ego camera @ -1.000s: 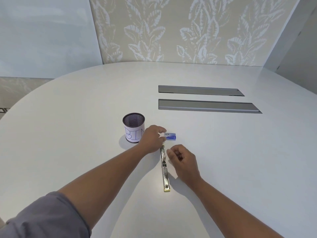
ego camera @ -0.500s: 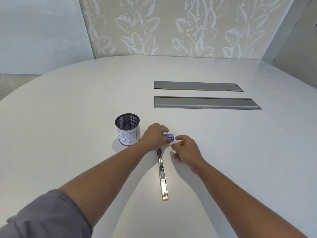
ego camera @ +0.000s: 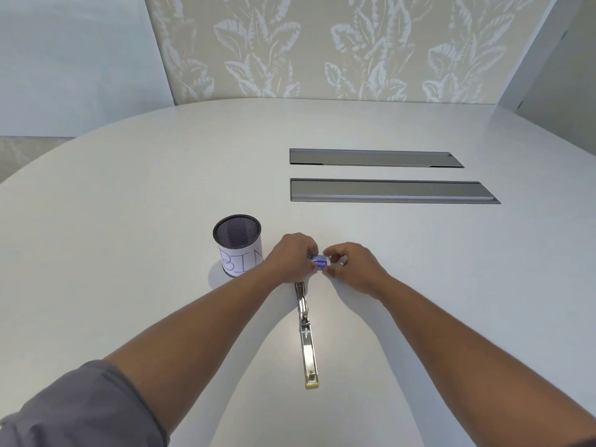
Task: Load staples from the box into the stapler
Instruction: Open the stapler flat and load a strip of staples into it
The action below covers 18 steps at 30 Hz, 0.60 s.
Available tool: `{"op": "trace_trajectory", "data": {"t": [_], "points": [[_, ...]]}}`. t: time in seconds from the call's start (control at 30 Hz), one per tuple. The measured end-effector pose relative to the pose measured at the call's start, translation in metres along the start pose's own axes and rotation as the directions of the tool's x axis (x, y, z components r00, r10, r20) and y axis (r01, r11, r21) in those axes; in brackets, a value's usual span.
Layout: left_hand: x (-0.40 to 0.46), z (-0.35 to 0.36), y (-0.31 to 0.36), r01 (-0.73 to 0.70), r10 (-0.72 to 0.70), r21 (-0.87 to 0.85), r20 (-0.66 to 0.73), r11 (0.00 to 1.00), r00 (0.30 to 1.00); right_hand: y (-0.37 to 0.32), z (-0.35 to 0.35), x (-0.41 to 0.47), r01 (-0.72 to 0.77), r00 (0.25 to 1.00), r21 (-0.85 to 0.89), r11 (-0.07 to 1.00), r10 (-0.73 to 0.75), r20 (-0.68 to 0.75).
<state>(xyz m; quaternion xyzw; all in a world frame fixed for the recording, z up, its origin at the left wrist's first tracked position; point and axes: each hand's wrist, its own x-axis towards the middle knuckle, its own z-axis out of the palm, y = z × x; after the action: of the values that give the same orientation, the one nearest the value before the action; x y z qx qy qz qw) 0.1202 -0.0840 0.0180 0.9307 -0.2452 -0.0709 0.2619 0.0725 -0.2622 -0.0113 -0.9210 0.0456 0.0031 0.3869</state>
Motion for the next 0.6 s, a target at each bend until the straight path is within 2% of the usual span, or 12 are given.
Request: {"op": "trace_trajectory", "data": {"t": [0.37,0.6], "points": [[-0.0040,-0.0043,-0.0039,0.040,-0.040,-0.026,0.005,0.999,0.999,0.0025,0.0015,0.0001,0.011,1.000,0.046,0.999,-0.011,-0.016],[-0.0055,-0.0054,-0.0031,0.038,-0.038,-0.026,0.009,0.999,0.999,0.0041,-0.0032,-0.0061,-0.025,0.999,0.237,0.971,0.032,-0.026]]}}
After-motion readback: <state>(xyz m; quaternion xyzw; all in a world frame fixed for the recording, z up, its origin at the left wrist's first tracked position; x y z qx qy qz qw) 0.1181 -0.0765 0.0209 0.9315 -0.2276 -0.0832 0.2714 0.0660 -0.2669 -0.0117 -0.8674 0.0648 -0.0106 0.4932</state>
